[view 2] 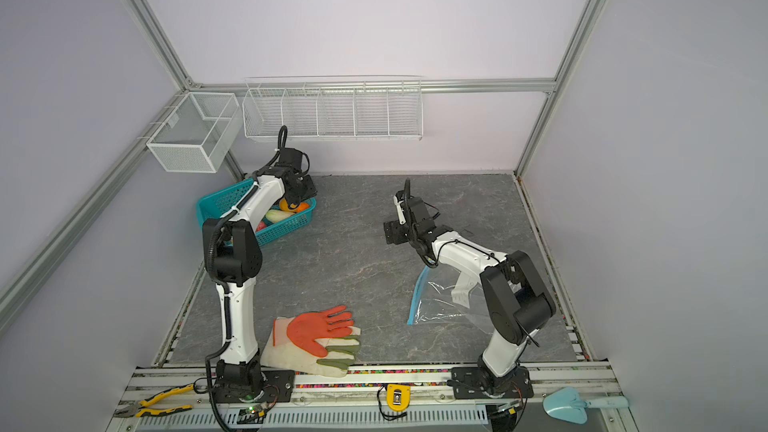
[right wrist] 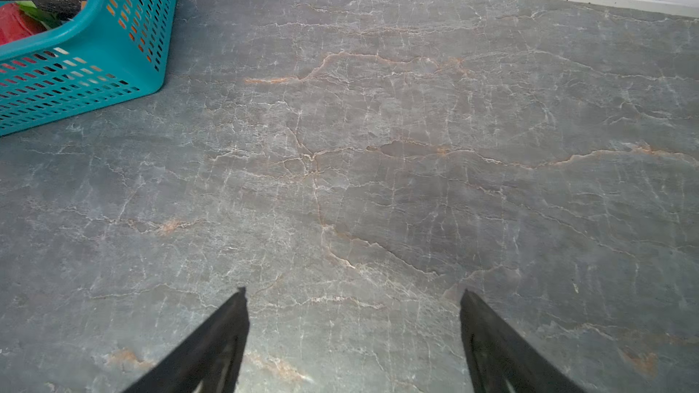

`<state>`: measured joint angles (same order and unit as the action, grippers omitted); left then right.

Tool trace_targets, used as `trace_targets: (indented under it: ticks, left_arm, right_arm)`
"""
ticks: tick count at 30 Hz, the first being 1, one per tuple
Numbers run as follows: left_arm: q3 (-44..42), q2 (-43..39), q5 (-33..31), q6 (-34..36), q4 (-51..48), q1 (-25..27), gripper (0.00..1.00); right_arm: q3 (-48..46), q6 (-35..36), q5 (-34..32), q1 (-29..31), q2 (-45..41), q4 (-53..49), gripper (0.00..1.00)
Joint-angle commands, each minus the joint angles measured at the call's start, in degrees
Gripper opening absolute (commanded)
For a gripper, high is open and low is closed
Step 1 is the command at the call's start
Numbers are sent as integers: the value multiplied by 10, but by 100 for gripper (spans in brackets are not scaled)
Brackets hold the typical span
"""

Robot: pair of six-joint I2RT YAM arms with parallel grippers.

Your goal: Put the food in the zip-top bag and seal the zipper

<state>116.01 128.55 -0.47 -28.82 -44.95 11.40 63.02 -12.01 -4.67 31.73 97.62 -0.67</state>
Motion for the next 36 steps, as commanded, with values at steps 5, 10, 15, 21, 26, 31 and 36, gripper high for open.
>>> trace_targets:
  ticks: [5,10,15,21,26,31,36]
  left_arm:
    - [14,13,10,-4,-23,6,31]
    - [14,10,15,-7,-25,11,26]
    - [15,4,18,-7,-27,16,21]
    - [15,0,30,-12,-28,28,17]
    - [18,-2,38,-15,-29,42,15]
    - [23,-6,47,-18,-30,59,13]
    - [31,-6,51,-18,-29,83,13]
  right_arm:
    - [10,0,-5,6,-1,-7,88]
    - [10,2,-9,8,-3,-9,88]
    - [10,3,-11,9,-5,-9,88]
    - [9,2,-15,9,-8,-10,88]
    - [7,0,-18,9,-11,-10,89]
    - [5,-1,-20,10,-13,-9,89]
    - [5,-2,-23,9,-13,-10,89]
